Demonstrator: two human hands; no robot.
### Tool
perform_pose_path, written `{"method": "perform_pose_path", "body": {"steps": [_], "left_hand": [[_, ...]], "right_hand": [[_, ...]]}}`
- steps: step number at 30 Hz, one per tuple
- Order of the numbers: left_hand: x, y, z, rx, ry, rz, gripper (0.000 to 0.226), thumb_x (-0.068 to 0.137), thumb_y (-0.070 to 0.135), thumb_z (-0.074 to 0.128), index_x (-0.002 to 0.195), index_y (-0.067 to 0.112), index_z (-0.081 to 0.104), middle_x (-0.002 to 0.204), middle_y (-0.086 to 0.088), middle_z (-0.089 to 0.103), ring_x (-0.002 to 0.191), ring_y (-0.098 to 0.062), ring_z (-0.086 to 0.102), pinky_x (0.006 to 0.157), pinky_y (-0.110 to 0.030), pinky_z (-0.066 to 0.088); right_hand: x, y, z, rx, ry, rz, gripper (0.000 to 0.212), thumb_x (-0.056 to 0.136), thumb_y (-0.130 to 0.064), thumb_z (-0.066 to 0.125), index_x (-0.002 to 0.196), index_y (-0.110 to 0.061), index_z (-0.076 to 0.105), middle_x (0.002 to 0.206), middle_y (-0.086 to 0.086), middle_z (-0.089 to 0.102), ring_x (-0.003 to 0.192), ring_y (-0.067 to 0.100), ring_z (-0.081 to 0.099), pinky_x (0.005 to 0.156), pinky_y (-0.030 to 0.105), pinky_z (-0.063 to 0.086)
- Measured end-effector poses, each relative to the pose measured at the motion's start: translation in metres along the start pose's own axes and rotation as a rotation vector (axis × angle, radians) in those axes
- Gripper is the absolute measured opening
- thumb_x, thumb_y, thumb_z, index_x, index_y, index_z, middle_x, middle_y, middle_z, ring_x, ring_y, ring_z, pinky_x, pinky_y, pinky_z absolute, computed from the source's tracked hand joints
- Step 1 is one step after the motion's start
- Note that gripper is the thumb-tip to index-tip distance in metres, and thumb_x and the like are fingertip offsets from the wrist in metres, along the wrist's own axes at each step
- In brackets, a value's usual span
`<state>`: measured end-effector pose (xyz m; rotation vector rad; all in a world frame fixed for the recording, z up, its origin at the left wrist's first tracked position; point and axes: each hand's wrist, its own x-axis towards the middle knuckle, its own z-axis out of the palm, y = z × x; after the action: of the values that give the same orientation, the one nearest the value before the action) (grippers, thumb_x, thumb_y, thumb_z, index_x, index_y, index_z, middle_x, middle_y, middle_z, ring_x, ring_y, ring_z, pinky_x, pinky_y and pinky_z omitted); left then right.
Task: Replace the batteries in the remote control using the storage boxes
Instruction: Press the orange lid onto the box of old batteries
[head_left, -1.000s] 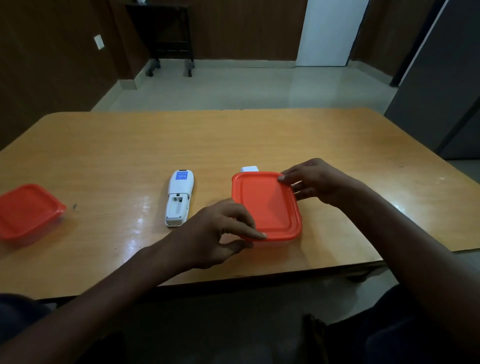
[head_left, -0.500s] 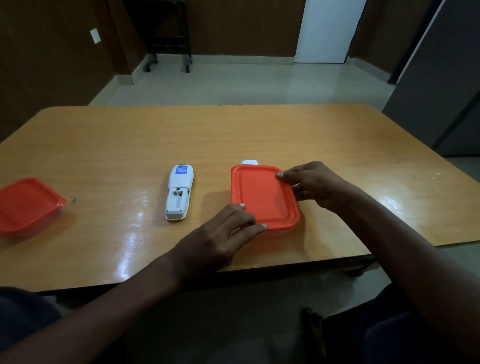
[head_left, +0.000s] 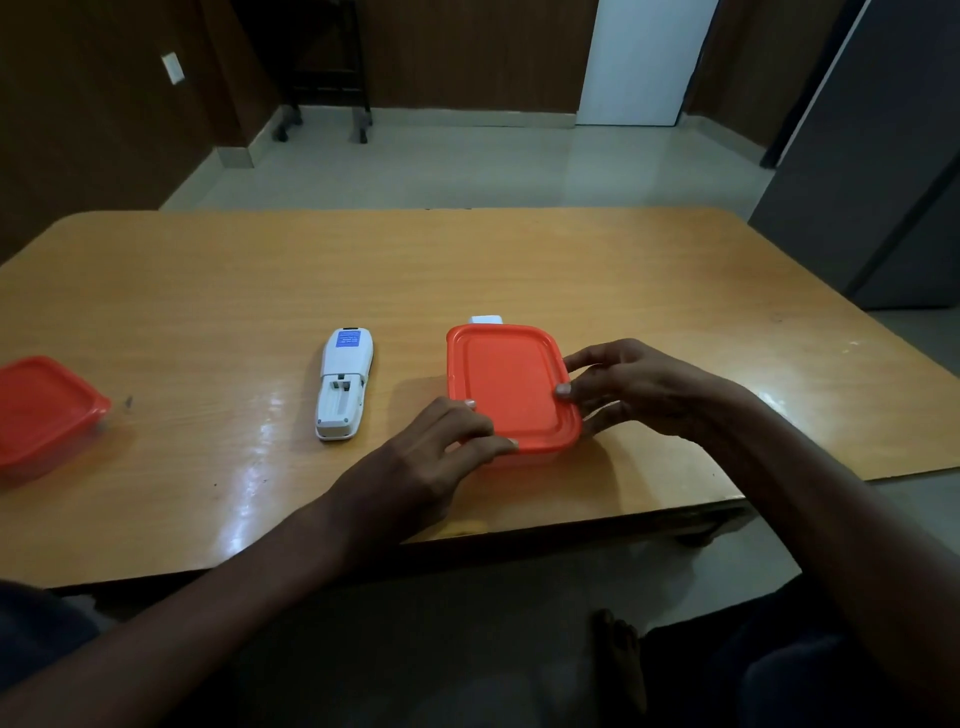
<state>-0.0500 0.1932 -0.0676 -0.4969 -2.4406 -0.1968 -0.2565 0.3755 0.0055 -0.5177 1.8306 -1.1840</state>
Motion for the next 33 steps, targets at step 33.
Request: {"method": "perform_pose_path", "body": {"steps": [33], "left_hand": [[0.032,-0.011,-0.034,-1.16,0.249,-1.488,0.036,0.089,0.01,0.073,0.124,0.005,0.066,0.086,-0.011,0.077,0.065,-0.014,0.071,0.062,-0.028,0.061]], "right_hand": [[0.02,-0.001,0.034,-0.143,0.134,-0.154,0.02,0.092,-0.016,0.061,0.109,-0.011,0.069,0.074,0.004,0.052,0.063,0.016,0.052,0.047,0.028,0.045]]}}
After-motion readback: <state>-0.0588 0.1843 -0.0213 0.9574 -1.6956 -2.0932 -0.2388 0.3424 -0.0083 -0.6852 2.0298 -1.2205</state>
